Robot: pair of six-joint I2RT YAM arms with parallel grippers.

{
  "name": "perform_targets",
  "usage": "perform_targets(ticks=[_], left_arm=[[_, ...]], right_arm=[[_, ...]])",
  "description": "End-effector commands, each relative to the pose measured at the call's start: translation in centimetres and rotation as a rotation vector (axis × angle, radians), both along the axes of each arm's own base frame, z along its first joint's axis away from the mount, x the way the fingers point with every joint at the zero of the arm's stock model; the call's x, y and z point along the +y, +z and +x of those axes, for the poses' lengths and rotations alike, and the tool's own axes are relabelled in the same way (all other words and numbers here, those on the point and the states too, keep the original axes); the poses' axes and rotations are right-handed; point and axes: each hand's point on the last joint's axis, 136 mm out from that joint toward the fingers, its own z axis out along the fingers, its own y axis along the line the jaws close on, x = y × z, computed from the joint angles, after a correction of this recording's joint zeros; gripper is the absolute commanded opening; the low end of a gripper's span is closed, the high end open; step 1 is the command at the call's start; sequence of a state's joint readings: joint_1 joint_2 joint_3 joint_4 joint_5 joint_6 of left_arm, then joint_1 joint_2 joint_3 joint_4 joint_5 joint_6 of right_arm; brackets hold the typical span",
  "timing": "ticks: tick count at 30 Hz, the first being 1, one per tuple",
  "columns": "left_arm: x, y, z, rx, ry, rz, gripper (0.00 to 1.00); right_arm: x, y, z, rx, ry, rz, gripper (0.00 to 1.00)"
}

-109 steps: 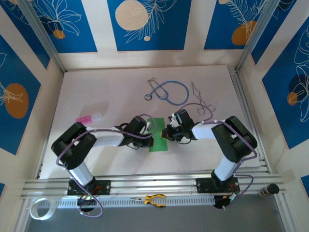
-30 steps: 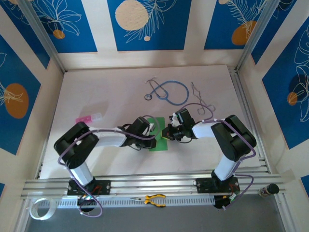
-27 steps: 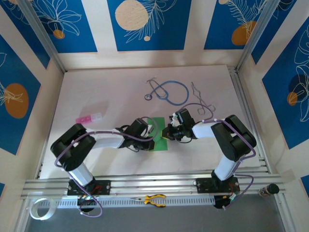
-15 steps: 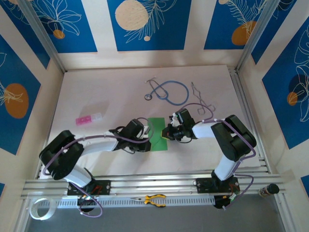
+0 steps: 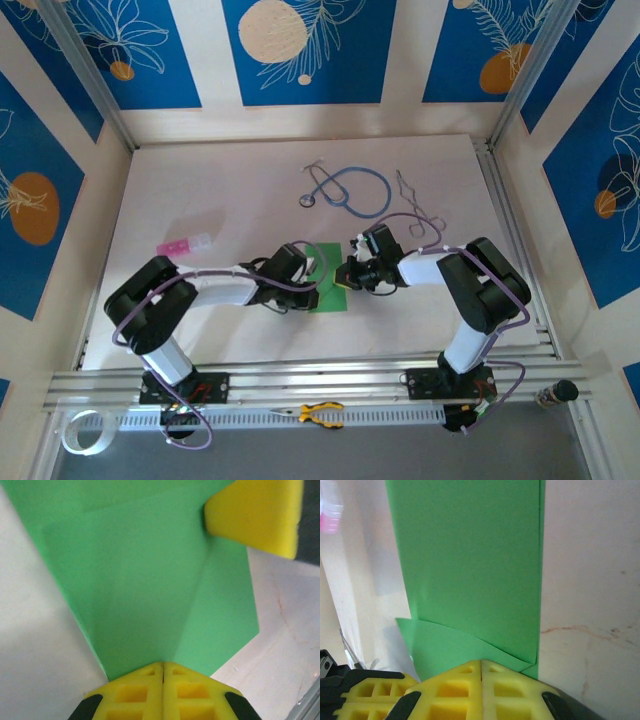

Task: Fold a paper plane with a square sheet of paper (pick it up from the middle)
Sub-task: Fold the triangle a second time at the center of the table.

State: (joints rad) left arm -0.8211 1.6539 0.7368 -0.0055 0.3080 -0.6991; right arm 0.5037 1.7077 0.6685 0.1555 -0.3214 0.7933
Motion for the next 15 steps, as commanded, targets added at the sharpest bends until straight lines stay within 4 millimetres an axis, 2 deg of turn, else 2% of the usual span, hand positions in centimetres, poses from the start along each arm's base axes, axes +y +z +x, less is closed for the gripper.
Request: perform_targets(ticks=[1, 10, 12, 15], left_arm=[[1.8, -1.9, -1.3, 0.032, 0.021, 0.057, 0.00], [2.2, -2.7, -1.8, 0.047, 0.032, 0.051, 0.00], [2.1, -2.7, -1.8, 0.046, 0.032, 0.047, 0.00], [2.0, -2.7, -1.7, 0.047, 0.036, 0.042, 0.00]], right_arm=[[-1.0, -1.2, -0.6, 0.038, -0.008, -0.074, 0.00], [0.7, 3.5, -0.4, -0.099, 0.040, -0.036, 0.00], [1.6, 3.9, -0.9, -0.098, 0.071, -0.014, 0.00], [2.8, 3.3, -1.7, -0.079, 0.110, -0.017, 0.00]])
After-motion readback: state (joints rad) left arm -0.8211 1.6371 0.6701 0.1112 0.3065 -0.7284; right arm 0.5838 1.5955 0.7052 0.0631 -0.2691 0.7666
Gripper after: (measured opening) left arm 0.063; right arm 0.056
